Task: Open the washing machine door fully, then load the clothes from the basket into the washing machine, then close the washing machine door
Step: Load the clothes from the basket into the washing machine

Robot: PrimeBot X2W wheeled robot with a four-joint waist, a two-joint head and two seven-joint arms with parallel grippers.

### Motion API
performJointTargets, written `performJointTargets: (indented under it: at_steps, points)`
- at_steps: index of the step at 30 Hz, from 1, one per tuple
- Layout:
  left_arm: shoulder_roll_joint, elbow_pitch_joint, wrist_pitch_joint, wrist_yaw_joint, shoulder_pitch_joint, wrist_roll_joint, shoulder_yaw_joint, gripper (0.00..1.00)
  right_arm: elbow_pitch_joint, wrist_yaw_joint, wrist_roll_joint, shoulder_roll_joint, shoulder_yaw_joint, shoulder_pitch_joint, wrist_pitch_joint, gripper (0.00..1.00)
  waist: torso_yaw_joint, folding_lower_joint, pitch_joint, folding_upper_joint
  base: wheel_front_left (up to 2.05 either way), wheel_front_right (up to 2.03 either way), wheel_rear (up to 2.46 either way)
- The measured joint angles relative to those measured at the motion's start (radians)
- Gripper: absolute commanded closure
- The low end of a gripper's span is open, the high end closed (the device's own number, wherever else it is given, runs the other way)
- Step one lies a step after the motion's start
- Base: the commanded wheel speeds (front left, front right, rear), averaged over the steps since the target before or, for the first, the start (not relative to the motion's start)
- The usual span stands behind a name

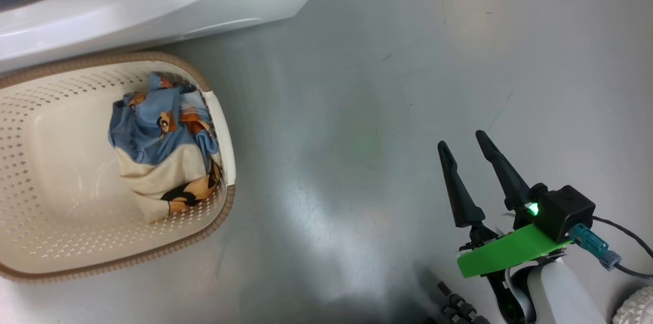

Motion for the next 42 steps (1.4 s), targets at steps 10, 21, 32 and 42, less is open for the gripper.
performJointTargets:
  at_steps: [10,21,32,42]
  points:
    - [-0.024,0.110,0.000,0.000,0.095,-0.019,0.039,0.38,0.004,0.000,0.000,0.000,-0.001,-0.001,0.000,0.00,0.017,0.0001,-0.010,0.0000,0.00,0.00,0.00]
    - [-0.083,0.272,0.000,-0.001,0.088,-0.046,0.047,0.00,0.013,0.000,0.000,0.000,-0.023,-0.008,0.000,0.00,0.054,0.0000,-0.025,0.0000,0.00,0.00,0.00]
    - [-0.123,0.268,0.000,-0.021,0.143,-0.086,0.058,0.00,0.034,0.000,-0.008,-0.001,-0.044,-0.021,0.000,0.00,0.096,0.0001,-0.086,0.0000,0.00,0.00,0.00]
    - [-0.159,0.212,0.000,-0.036,0.280,-0.103,0.069,0.00,0.057,0.000,-0.015,-0.001,-0.071,-0.020,0.000,0.00,0.129,0.0000,-0.167,0.0000,0.00,0.00,0.00]
